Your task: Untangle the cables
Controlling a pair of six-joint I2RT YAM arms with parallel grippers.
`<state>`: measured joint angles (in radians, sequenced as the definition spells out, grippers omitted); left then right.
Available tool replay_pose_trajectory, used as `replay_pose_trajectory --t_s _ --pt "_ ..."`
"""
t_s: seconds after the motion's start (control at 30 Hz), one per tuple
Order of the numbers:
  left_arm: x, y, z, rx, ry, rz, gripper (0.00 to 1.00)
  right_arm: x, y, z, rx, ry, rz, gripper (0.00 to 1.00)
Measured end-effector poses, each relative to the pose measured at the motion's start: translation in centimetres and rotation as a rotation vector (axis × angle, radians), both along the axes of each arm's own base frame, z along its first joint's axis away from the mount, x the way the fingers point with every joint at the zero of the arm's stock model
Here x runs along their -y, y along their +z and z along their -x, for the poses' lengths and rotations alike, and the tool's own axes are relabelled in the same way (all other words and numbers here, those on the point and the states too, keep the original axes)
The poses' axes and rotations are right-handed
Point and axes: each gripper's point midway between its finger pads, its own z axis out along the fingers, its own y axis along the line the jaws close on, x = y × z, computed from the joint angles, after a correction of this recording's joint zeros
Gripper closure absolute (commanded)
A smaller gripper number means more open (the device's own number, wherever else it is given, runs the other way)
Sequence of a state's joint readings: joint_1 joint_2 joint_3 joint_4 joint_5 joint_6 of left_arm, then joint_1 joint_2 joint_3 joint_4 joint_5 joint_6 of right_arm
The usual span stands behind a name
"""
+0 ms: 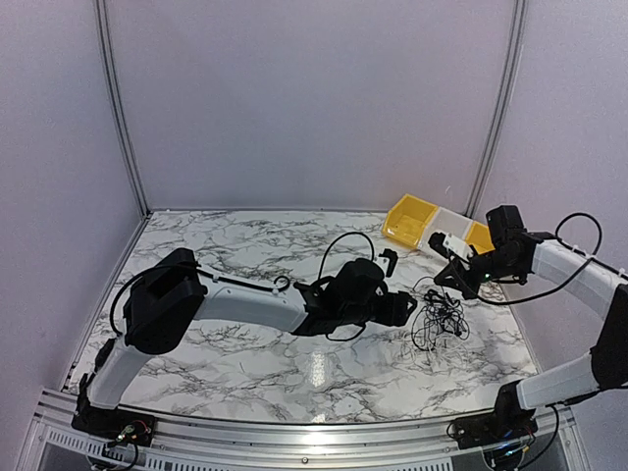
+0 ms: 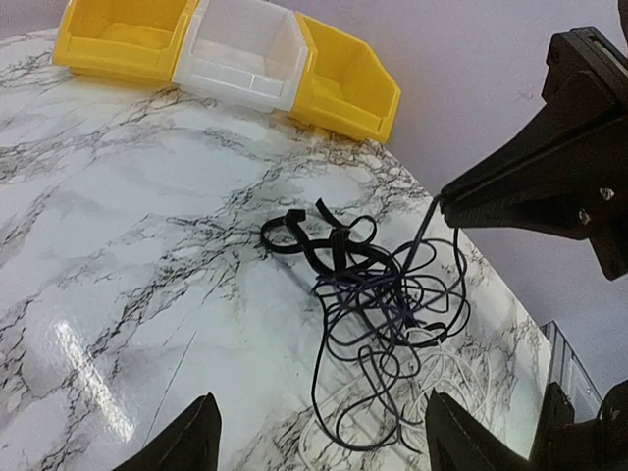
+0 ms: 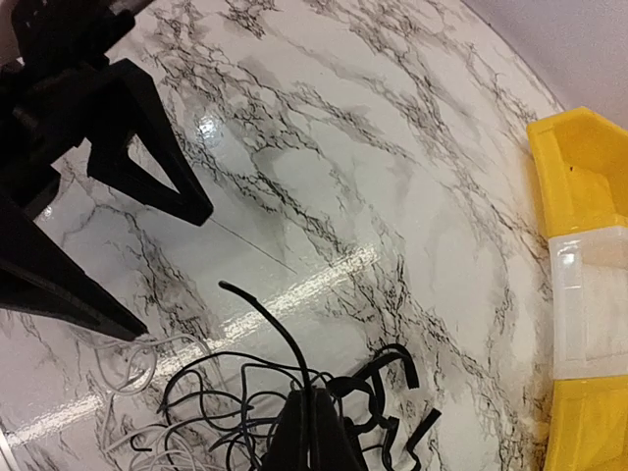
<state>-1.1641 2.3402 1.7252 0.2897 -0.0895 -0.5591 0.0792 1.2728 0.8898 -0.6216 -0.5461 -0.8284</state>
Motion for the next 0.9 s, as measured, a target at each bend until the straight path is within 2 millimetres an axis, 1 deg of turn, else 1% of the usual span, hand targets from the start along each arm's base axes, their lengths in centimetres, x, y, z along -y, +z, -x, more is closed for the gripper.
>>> replay_pose_trajectory --t_s 0.1,0.2,0.23,0.3,0.37,0.43,0.5,0.57,0.67,0.77,0.9 --pt "0.9 0.7 -0.5 0.013 0.011 0.047 0.29 -0.9 1.2 0.5 -0.003 0.017 -0.034 1.00" --pt "2.6 2.2 -1.3 0.043 0.016 0.140 0.37 -1.6 2.3 0.7 -0.017 0.025 -0.074 1.00" --pt "3.0 2.4 -1.4 0.047 0.016 0.165 0.38 -1.8 2.6 0.8 -0.019 0.029 -0.087 1.00" --pt "4.2 2.9 -1.7 0.070 0.004 0.218 0.43 -2.3 3.8 1.0 -0.023 0.041 -0.118 1.00" --pt "5.3 2.7 -1.8 0.091 -0.017 0.249 0.48 -2.8 5.5 1.1 -0.018 0.056 -0.152 1.00" --pt "6.2 2.1 -1.7 0.104 -0.038 0.266 0.52 -3.3 7.9 1.1 0.007 0.075 -0.187 1.00" --pt "6.9 1.4 -1.5 0.105 -0.057 0.279 0.56 -3.8 10.9 1.1 0.048 0.099 -0.226 1.00" --pt "7.6 0.3 -1.0 0.099 -0.088 0.285 0.66 -4.3 14.0 1.1 0.097 0.125 -0.265 1.00" --pt "8.5 -1.0 -0.5 0.082 -0.131 0.297 0.79 -5.1 19.4 1.5 0.191 0.171 -0.335 1.00" --pt "9.2 -2.2 0.2 0.067 -0.167 0.305 0.82 -5.6 23.9 2.3 0.264 0.207 -0.399 1.00" --pt "9.5 -3.4 1.3 0.045 -0.200 0.297 0.84 -6.0 29.2 3.2 0.356 0.238 -0.467 1.00"
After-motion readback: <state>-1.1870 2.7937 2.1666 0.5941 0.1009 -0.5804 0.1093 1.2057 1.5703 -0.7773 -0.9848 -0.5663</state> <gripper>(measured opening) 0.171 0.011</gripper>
